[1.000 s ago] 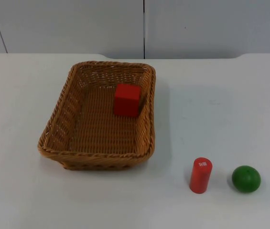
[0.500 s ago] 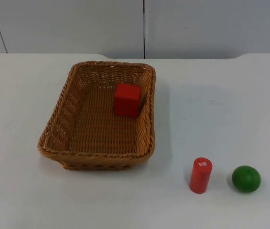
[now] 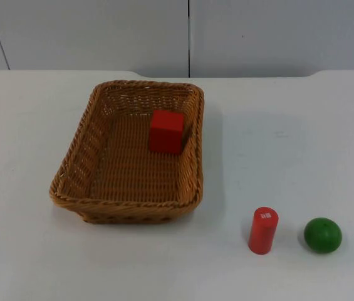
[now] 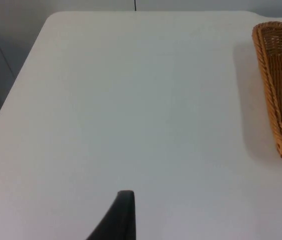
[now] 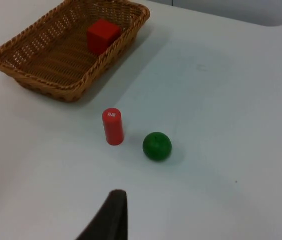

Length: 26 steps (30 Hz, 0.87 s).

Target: Pick up the basket with the left hand and place the object to the left of the red cylinder into the basket with the right hand.

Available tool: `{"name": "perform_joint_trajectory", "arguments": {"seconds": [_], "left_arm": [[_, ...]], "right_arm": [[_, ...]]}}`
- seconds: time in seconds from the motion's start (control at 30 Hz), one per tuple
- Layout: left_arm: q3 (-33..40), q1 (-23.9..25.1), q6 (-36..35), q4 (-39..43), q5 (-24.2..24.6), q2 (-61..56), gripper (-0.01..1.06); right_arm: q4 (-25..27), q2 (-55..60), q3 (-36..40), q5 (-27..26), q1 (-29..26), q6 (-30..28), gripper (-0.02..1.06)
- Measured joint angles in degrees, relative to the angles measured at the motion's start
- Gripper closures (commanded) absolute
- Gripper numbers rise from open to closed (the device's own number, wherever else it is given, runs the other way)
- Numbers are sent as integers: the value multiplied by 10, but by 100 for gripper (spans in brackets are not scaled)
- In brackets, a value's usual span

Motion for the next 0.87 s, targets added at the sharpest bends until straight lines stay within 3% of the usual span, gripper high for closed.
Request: {"name": "perform_joint_trajectory", "arguments": {"seconds": [0.3,0.47,0.6,0.87], "left_arm": [[0,0,0,0,0,0,0],[0,0,0,0,0,0,0],[0,0,0,0,0,0,0],[0,0,0,0,0,0,0]], "right_arm": [[0,0,0,0,0,0,-1],[0,0,0,-1,-31,0,-1],[0,0,0,-1,-113,0,-1],[0,0,0,-1,-206,0,-1]]}}
